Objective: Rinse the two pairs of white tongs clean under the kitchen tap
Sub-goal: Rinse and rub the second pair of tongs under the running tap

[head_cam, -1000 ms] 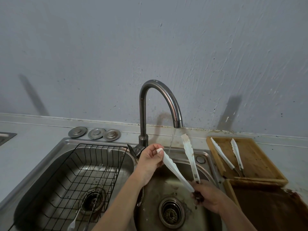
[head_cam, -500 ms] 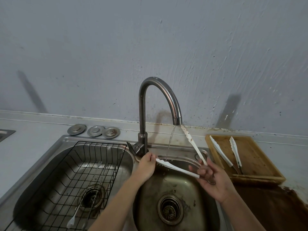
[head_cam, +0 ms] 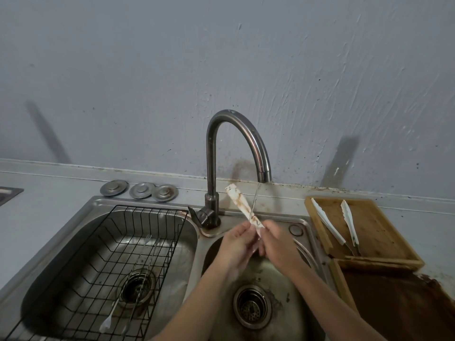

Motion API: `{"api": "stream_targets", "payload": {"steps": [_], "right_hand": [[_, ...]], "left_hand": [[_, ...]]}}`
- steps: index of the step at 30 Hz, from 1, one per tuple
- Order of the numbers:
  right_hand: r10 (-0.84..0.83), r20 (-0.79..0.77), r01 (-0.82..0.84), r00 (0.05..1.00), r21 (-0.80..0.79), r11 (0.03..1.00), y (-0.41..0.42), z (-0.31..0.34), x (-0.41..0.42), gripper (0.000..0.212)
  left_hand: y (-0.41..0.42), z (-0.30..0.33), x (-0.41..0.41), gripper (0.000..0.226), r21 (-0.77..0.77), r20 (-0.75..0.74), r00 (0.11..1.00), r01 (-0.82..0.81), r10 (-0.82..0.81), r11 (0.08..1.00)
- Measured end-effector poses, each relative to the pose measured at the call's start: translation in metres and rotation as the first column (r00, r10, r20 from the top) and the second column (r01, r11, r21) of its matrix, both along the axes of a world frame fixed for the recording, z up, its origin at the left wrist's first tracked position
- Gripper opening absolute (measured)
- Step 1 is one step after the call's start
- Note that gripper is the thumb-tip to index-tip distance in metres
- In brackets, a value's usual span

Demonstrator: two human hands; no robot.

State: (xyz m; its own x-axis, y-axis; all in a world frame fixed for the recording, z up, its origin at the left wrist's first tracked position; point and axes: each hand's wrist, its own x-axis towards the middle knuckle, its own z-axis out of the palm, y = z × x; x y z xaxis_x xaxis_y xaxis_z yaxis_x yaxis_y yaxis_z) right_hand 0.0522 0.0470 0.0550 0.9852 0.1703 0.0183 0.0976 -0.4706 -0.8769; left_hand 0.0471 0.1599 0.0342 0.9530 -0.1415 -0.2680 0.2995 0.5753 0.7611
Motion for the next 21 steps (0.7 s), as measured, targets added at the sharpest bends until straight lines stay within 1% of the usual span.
{"api": "stream_targets", "payload": {"steps": [2,4,6,8,9,11,14,18,20,21], "right_hand": [[0.027,0.044,-0.024,0.999,-0.074,0.997,0.006,-0.004,0.002,0.026],[0.039,0.086,-0.028,0.996,-0.135,0.990,0.009,-0.008,0.003,0.028],[0.059,0.108,-0.033,0.992,-0.229,0.973,0.009,-0.009,0.001,0.028],[0.054,0.135,-0.008,0.989,-0.317,0.948,0.010,-0.011,-0.002,0.037],[0.038,0.152,0.015,0.988,-0.334,0.942,0.010,-0.010,-0.003,0.041],[0.012,0.168,0.049,0.986,-0.355,0.934,0.009,-0.009,-0.005,0.044],[-0.001,0.131,0.050,0.991,-0.370,0.928,0.005,-0.008,-0.003,0.043],[-0.035,0.060,0.054,0.998,-0.360,0.931,-0.002,-0.007,0.002,0.041],[-0.019,-0.010,0.015,1.000,-0.319,0.948,-0.003,-0.005,0.002,0.034],[0.004,-0.064,-0.021,0.998,-0.266,0.964,-0.002,-0.003,0.002,0.028]], "left_hand": [[-0.002,-0.005,-0.003,0.017,-0.035,-0.044,0.999,-0.027,0.025,0.999],[0.004,-0.012,-0.002,0.019,-0.093,-0.114,0.991,-0.083,0.072,0.992],[0.010,-0.017,-0.001,0.023,-0.127,-0.185,0.976,-0.141,0.117,0.982],[0.012,-0.019,0.000,0.030,-0.141,-0.252,0.957,-0.183,0.144,0.973],[0.011,-0.018,0.002,0.031,-0.130,-0.269,0.951,-0.193,0.153,0.973],[0.008,-0.018,0.002,0.029,-0.107,-0.287,0.945,-0.193,0.156,0.975],[-0.001,-0.018,-0.002,0.026,-0.081,-0.287,0.953,-0.128,0.100,0.988],[-0.010,-0.011,-0.012,0.024,-0.161,-0.307,0.951,-0.084,0.031,0.983],[-0.008,-0.011,-0.009,0.027,-0.124,-0.289,0.957,-0.068,0.029,0.990],[-0.005,-0.010,-0.006,0.028,-0.083,-0.275,0.960,-0.082,0.056,0.993]]}}
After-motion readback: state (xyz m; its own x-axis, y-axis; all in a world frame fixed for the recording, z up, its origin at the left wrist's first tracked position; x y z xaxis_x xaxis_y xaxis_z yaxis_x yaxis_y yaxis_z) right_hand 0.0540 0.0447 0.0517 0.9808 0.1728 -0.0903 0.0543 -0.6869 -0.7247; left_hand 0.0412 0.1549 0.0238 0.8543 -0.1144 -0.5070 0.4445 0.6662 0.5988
